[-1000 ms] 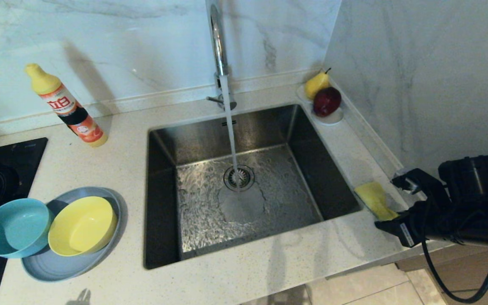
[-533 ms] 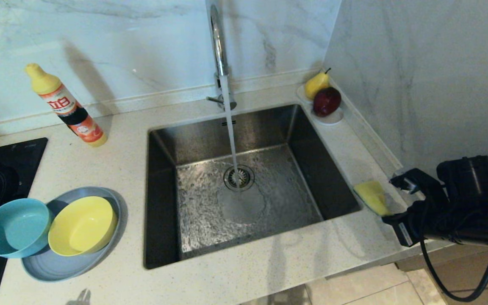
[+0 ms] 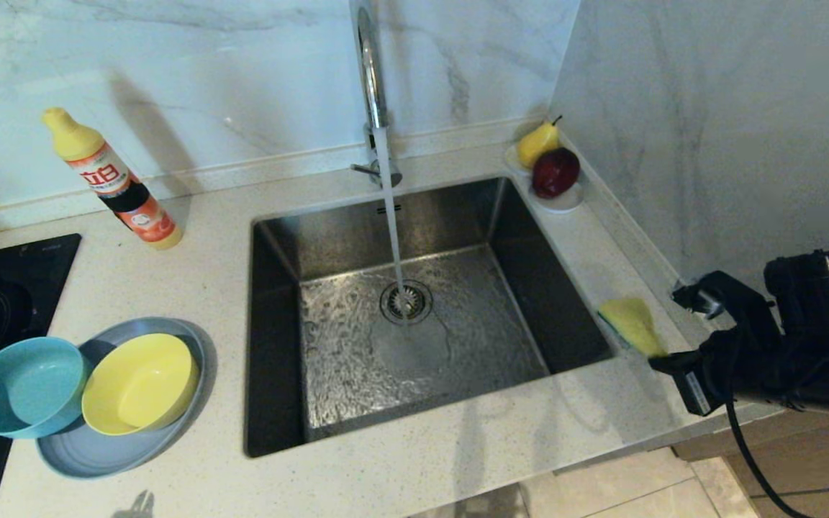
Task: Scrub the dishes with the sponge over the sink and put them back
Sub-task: Pick up a bowl and the sponge
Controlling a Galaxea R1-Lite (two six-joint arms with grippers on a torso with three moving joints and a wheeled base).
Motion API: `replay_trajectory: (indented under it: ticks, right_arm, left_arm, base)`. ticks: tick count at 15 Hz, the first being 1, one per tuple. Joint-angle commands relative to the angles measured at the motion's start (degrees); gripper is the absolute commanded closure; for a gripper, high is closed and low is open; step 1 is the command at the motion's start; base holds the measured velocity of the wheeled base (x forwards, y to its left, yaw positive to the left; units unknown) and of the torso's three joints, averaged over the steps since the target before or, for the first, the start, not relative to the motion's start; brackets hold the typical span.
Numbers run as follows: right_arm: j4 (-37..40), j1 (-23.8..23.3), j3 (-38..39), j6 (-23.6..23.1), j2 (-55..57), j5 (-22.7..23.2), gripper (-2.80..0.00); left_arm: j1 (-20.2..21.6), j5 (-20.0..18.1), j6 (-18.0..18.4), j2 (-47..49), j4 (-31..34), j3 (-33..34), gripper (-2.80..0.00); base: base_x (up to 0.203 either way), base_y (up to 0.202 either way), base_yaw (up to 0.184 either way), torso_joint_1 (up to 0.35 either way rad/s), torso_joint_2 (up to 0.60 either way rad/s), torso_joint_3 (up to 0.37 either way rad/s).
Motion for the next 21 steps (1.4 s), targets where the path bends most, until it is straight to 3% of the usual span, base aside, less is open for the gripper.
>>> replay_trajectory:
  ticks: [1,3,11,21]
  right_arm:
    - [2.71,2.42,-1.34,0.55,-4.94,0.23,0.0]
    - [4.39,4.7,-1.76,1.79,-7.3,1.06,0.0]
    - [14.34,20.86,-9.07,15.6,-15.32,0.77,0.0]
    - [17.24,31.35,-9.02,20.62,-15.56,-0.39,0.0]
  left_arm:
    - [0.02,-0.02,0.01,0.07,-0.08,2.29,0.0]
    - [0.02,-0.02,0.01,0.07,-0.08,2.29,0.0]
    - [0.02,-0.02,0.01,0.07,-0.08,2.29,0.0]
    - [0.02,-0.02,0.01,0.07,-0.08,2.29,0.0]
  base:
    - [0.0,0.0,0.0,0.0,0.0,0.0]
    - [0.0,0.0,0.0,0.0,0.0,0.0]
    - [0.0,0.0,0.0,0.0,0.0,0.0]
    - [0.0,0.0,0.0,0.0,0.0,0.0]
